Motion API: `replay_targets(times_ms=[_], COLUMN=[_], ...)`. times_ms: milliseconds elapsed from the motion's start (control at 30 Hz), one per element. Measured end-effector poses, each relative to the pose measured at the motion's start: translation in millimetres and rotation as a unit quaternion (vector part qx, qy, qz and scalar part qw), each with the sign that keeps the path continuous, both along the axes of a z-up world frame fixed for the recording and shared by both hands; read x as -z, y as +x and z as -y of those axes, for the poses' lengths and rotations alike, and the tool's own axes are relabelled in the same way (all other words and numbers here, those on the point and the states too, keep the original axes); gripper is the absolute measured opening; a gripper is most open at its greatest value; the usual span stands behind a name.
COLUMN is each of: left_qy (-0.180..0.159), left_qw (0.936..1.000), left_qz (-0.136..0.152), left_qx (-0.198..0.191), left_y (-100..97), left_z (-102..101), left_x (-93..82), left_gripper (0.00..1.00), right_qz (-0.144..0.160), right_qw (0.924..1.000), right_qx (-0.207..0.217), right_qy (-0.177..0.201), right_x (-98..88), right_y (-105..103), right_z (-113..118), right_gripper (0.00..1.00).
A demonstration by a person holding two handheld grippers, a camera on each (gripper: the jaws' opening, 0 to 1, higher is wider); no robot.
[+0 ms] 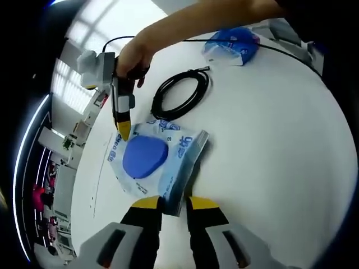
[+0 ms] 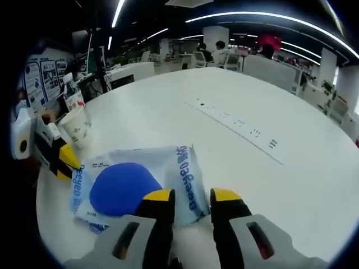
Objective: Arrange the tabletop items into an orderly group along one side of the table until the central work area is clear of visible clutter.
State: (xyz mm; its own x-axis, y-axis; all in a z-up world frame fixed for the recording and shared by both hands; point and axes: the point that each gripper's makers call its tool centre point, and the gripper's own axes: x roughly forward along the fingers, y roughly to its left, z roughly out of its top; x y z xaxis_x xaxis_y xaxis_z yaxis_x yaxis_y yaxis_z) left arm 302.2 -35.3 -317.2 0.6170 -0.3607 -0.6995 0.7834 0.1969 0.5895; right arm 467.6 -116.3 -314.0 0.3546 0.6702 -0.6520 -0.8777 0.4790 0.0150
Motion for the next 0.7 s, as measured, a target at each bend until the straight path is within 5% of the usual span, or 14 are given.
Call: replay_targets(times_ms=[700], left_qy=[-0.001], left_qw=[0.9998], left_qz=[0.004], left_qx=[-0.018], left_y=[2.4], left_z=[-2.5], left_x=[-2.0], left_gripper=[0.06], right_qz=[-0.009], right_qw=[0.9999], right_qx=[-0.010], right_qy=[0.007], right_x=[3.0], right_y=[-3.2], right_z=[-0.7], right_gripper=[0.00])
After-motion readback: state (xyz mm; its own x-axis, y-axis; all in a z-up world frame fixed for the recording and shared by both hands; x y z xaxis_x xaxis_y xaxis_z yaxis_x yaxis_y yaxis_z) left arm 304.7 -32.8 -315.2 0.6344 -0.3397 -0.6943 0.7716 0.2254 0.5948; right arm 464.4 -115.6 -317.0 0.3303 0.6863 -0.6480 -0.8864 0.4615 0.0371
